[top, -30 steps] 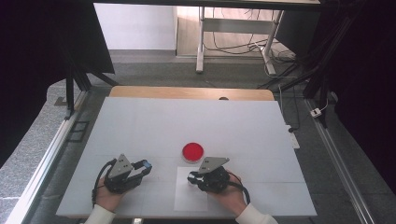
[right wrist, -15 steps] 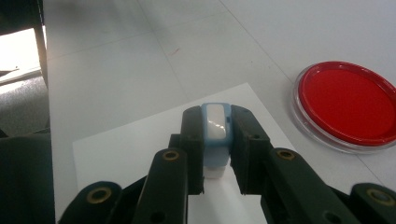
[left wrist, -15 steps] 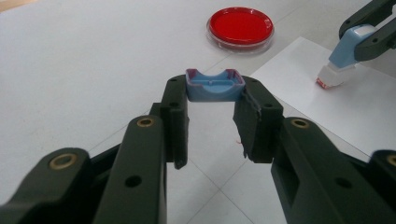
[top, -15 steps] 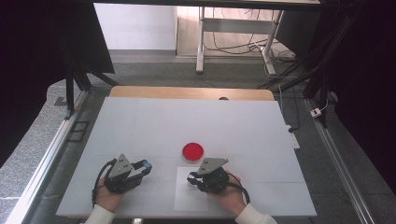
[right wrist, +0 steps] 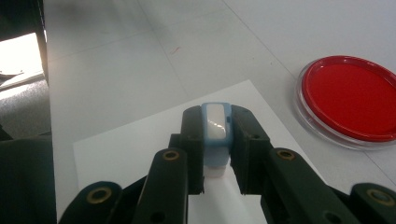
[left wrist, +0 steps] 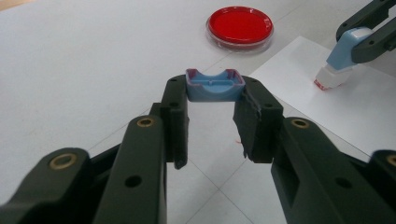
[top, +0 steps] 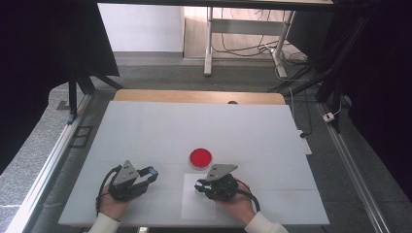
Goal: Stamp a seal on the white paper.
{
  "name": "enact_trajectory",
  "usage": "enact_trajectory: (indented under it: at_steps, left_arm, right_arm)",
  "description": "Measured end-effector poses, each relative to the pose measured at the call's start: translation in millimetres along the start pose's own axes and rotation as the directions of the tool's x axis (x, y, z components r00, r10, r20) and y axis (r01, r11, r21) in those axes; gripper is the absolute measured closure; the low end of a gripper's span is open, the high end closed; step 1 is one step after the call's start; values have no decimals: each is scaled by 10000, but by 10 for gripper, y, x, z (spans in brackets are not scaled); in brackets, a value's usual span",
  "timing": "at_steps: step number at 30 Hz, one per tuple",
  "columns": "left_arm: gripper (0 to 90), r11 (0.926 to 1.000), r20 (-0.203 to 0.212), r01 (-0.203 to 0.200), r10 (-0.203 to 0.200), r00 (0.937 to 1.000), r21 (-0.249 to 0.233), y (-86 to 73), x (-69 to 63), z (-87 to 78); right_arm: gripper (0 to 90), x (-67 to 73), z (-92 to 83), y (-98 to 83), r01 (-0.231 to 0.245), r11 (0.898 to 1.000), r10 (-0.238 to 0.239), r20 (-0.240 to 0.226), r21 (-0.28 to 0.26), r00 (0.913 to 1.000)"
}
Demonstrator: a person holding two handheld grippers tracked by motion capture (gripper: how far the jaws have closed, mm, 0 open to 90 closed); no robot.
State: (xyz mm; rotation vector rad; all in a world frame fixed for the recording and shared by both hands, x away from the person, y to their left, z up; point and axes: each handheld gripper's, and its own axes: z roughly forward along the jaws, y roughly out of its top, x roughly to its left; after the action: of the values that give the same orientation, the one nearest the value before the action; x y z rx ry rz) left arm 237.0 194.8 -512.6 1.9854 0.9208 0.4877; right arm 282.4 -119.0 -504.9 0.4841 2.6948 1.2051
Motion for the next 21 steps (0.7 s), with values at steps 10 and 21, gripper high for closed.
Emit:
enact_trajectory:
  at_steps: [10,21]
  left_arm:
    - [654,10000,13,8,-8,10000,-6,-2,-1,-5]
    - [654,10000,-8,10,-10,10000,-14,0,-10,-9]
  right_arm:
    - [756,-1,24,-2,-43,9996,42,12,287,10000]
    - [760,27,31,-1,20,9992,-28,194,399,9998]
